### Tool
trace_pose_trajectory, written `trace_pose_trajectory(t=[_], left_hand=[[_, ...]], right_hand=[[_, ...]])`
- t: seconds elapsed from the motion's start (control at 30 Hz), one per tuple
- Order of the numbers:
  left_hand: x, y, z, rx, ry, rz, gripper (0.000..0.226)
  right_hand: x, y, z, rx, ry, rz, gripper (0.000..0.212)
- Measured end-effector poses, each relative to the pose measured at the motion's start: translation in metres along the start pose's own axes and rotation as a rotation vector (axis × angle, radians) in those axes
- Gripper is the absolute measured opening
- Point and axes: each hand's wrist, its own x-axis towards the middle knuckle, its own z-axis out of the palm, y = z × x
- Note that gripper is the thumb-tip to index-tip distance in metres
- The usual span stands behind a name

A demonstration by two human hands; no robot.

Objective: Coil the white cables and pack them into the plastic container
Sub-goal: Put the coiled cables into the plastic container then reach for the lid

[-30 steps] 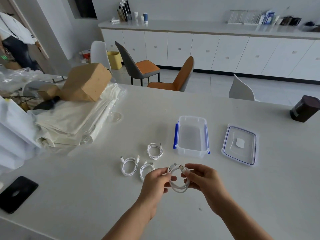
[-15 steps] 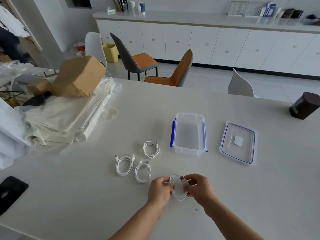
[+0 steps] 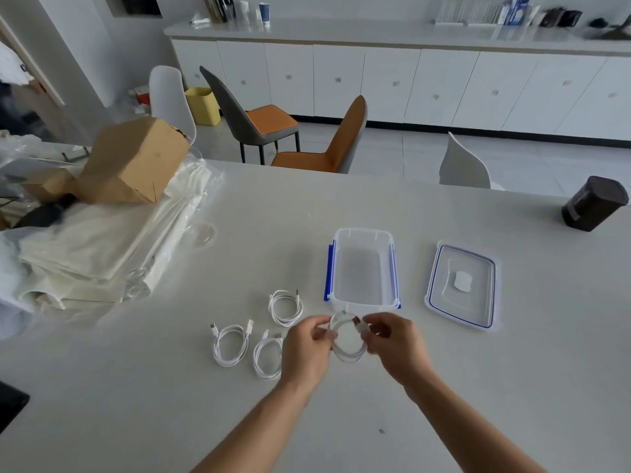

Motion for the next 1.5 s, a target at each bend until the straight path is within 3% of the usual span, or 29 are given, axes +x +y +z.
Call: trace_pose_trajectory(t=[0.23,0.57,0.73,0.8,0.9,1.03,1.13,1.5], left_hand=[[0.049,0.066,0.007,0.074,0.026,0.118,0.015],[0.125,0.111,0.052,0.336,0.076,0.045,0.021],[0.159,0.110,0.078,0.387,0.025,-0.057,0.033],[0.166,0.110,0.091,0.374,0.017,-0.078,0.030],[0.169,0.105,0.104,0.429,0.027,-0.079,0.027],[0.170,0.088,0.111,0.600,-0.009,-0.010,0.032],[0.174,0.078,0.116,0.587,-0.079,-0.077,0.037],[0.175,0.063,0.121,0.890,-0.002,0.091,0.047]], right_hand=[[0.049,-0.055,-0.027,-0.057,0.079,-0.078,0.007],[0.167,-0.067,-0.031,-0.422,0.079,-0.109,0.016],[0.207,-0.070,-0.018,-0.744,-0.010,-0.130,0.012],[0.218,-0.071,-0.012,-0.859,-0.074,-0.113,0.023],[0.229,-0.066,-0.005,-0.897,-0.154,-0.096,0.038],[0.233,-0.053,-0.002,-0.951,-0.158,-0.138,0.034],[0.232,-0.050,-0.001,-1.024,-0.175,-0.159,0.034],[0.233,-0.061,0.000,-1.158,-0.296,-0.223,0.034]])
